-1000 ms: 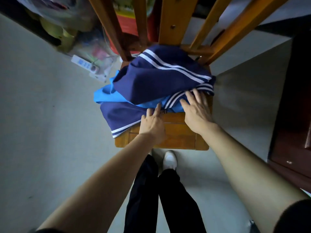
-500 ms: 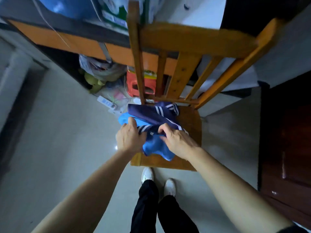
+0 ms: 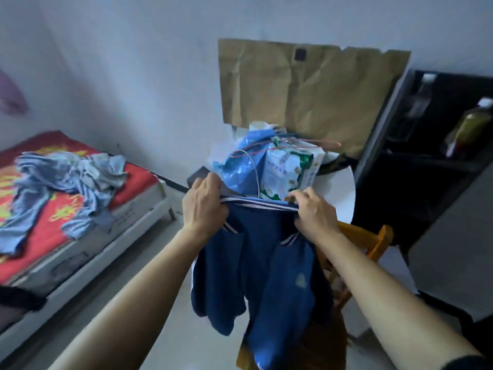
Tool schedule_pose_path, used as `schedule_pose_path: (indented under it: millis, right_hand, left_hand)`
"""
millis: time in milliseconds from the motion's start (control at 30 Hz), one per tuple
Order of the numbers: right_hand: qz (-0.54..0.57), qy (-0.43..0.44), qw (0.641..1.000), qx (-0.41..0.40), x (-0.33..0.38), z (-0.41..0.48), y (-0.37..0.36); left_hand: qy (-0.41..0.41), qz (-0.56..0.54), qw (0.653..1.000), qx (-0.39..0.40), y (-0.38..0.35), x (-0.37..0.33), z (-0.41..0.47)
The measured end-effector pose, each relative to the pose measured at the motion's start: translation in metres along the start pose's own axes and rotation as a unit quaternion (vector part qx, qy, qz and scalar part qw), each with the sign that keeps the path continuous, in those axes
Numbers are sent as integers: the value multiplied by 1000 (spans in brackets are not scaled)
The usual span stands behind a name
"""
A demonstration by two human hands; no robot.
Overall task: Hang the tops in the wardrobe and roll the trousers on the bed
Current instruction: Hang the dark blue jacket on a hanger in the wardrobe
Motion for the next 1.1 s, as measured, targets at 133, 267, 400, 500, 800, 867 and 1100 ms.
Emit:
schedule_pose_path:
  millis: [133, 267, 400, 500, 800, 867, 1100]
  right_hand:
    - [-11, 42, 998, 52, 39, 4, 15]
    - [-4, 62, 985, 159, 77, -12, 4]
    - [117, 120, 968, 189, 136, -41, -14]
    - [236, 163, 932, 221, 201, -70, -16]
    - [346, 315, 845, 257, 415, -168, -24]
    - [279, 383, 839, 269, 470, -188, -32]
    - [280, 438, 770, 369, 648, -276, -77]
  left_hand:
    - [66, 52, 995, -59, 62, 14, -45]
    - [186, 61, 978, -76, 101, 39, -113]
    - [277, 63, 954, -95, 139, 62, -198]
    - [386, 55, 914, -110, 173, 84, -264]
    - [608, 69, 787, -77, 284, 156, -430]
    - [632, 40, 769, -92, 313, 175, -463]
    - [651, -68, 715, -248, 424, 225, -561]
Point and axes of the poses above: each hand's wrist, its own z-axis towards the middle knuckle, its own y-axis out of the back of the hand, x = y × z, the point moved 1 cm from there along z, towards the middle knuckle, and after that the axes turned 11 degrees about x, right-handed, at the moved point
